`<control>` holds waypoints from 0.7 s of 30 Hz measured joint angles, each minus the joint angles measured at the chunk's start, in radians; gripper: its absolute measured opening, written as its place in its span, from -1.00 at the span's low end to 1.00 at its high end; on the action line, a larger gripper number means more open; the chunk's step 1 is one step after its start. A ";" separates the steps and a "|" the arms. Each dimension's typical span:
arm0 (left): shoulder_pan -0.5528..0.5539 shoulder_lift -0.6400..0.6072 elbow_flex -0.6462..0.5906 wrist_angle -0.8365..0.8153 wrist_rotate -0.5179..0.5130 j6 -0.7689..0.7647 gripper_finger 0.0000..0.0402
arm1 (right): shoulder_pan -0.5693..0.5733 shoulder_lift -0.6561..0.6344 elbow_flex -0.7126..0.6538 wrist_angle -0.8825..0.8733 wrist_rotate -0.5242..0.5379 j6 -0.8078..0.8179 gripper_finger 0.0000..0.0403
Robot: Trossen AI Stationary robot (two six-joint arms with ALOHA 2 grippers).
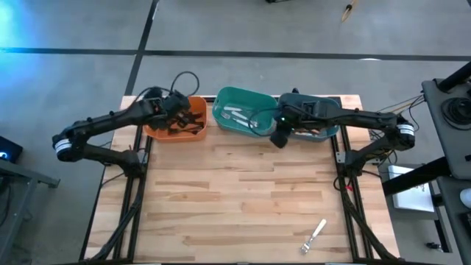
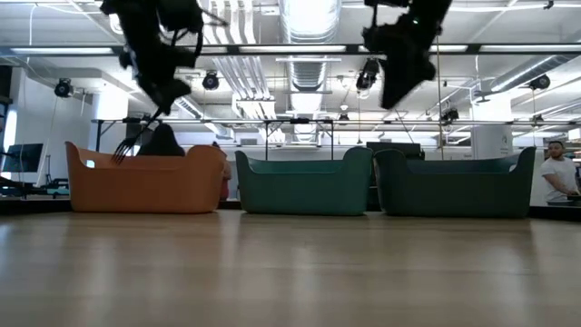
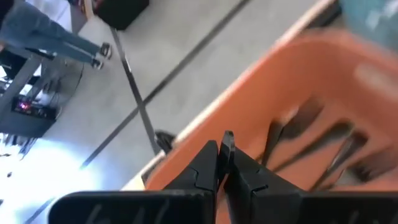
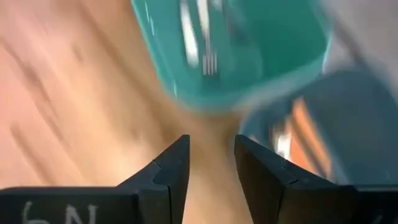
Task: Sort silverware by color (type)
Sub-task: Put the black fork into the orange bin
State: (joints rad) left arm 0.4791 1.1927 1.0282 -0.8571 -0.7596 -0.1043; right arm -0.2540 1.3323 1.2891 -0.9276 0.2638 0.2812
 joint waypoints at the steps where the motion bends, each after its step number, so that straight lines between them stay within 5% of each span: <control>1: 0.007 0.000 -0.030 0.007 0.001 0.000 -1.00 | 0.001 0.003 0.000 -0.058 -0.021 0.025 -0.42; 11: 0.022 0.001 -0.268 0.159 0.053 -0.074 -1.00 | 0.035 0.038 -0.002 -0.321 -0.317 0.067 -0.54; 21: 0.022 0.001 -0.227 0.176 0.184 -0.060 -0.69 | 0.153 0.038 -0.010 -0.332 -0.453 0.086 -0.40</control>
State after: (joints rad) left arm 0.5011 1.1934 0.8008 -0.6811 -0.5752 -0.1647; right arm -0.1009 1.3702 1.2793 -1.2597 -0.1897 0.3670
